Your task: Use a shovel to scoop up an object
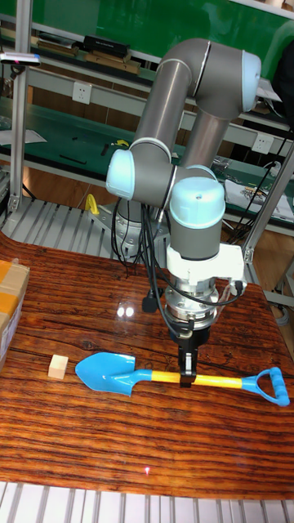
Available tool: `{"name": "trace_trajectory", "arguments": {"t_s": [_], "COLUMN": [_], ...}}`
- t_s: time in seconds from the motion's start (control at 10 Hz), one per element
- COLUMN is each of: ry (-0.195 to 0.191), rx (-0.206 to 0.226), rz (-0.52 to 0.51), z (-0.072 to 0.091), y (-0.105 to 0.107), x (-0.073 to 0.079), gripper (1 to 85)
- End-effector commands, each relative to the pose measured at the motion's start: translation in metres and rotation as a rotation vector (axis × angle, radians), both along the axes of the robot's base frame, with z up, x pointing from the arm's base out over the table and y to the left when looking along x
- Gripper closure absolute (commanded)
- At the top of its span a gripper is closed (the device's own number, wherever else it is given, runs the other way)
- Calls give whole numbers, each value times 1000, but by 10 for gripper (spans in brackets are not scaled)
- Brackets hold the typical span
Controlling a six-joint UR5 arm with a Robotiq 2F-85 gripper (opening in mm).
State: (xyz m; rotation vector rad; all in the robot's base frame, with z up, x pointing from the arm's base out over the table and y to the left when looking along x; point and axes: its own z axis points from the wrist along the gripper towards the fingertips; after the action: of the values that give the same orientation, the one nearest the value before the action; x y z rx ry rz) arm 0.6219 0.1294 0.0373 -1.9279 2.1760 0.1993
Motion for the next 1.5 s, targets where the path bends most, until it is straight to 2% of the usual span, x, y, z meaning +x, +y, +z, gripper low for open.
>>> {"name": "trace_trajectory", "arguments": {"t_s": [0.0, 0.3, 0.7, 0.8, 1.4], "ry": [0, 13, 3, 1, -9], "rx": [16, 27, 48, 49, 30], "rz": [-40, 30, 86, 92, 59], "z": [2, 9, 12, 12, 11], "y": [1, -9, -27, -34, -39], "x": [3, -3, -6, -8, -3], "gripper": [847, 847, 847, 847, 847]}}
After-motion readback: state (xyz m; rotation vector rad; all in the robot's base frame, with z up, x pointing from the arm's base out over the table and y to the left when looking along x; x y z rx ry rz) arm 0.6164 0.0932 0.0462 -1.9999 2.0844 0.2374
